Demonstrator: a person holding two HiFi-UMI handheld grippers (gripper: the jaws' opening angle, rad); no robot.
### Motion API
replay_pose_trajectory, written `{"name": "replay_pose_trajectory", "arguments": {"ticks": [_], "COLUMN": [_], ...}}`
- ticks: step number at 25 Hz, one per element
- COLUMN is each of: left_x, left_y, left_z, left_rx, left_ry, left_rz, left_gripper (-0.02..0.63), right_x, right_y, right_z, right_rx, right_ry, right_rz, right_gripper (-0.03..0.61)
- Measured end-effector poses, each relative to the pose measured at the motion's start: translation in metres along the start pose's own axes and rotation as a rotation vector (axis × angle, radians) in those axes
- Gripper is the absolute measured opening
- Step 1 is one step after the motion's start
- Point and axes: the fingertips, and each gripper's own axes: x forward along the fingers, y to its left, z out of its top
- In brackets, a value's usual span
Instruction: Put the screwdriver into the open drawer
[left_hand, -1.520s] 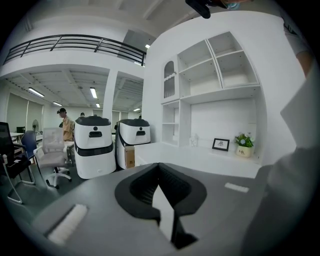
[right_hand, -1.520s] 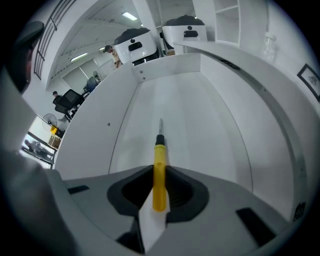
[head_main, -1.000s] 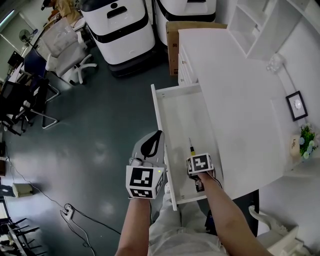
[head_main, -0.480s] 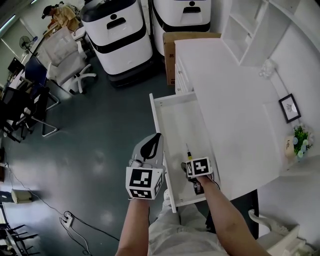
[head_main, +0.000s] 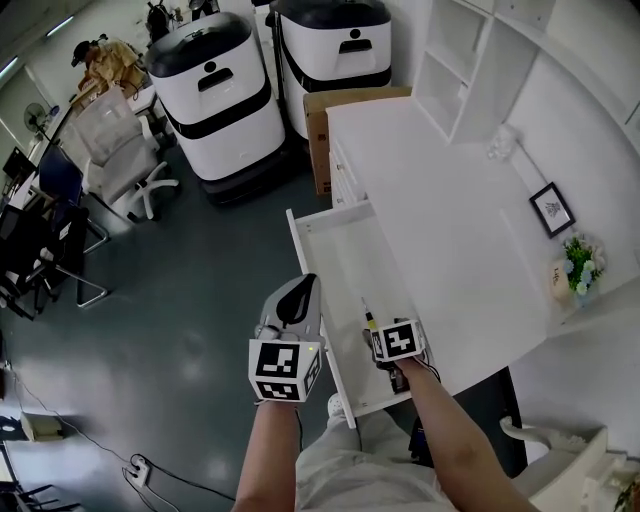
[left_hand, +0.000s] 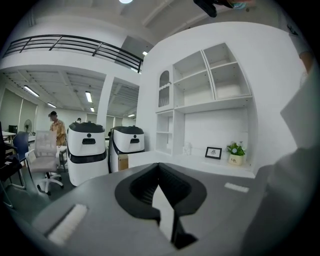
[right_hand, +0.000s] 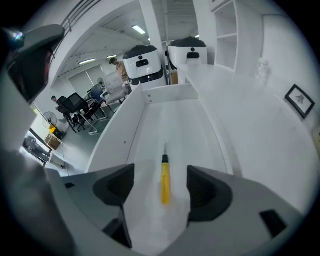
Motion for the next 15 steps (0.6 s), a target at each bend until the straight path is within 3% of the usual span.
{"name": "replay_pose_trajectory", "arguments": {"ticks": [7,15], "left_x": [-0.009,-0.016], "left_y": [-0.008,-0.01], "left_z": [0.016,0.038], "left_rx": [0.012,0.006], "left_ry": [-0.039,-0.09], "left_rz": [-0.057,-0.077], "left_gripper": [0.009,0.009], "right_x": [-0.036,-0.083], "right_y": [0.005,0.014], "right_z": [0.019,0.054], "right_rx": [0.027,-0.029], "right_ry": [-0.123,-0.259], "right_rz": [-0.014,-0.011], "right_gripper": [0.336,0.334]}}
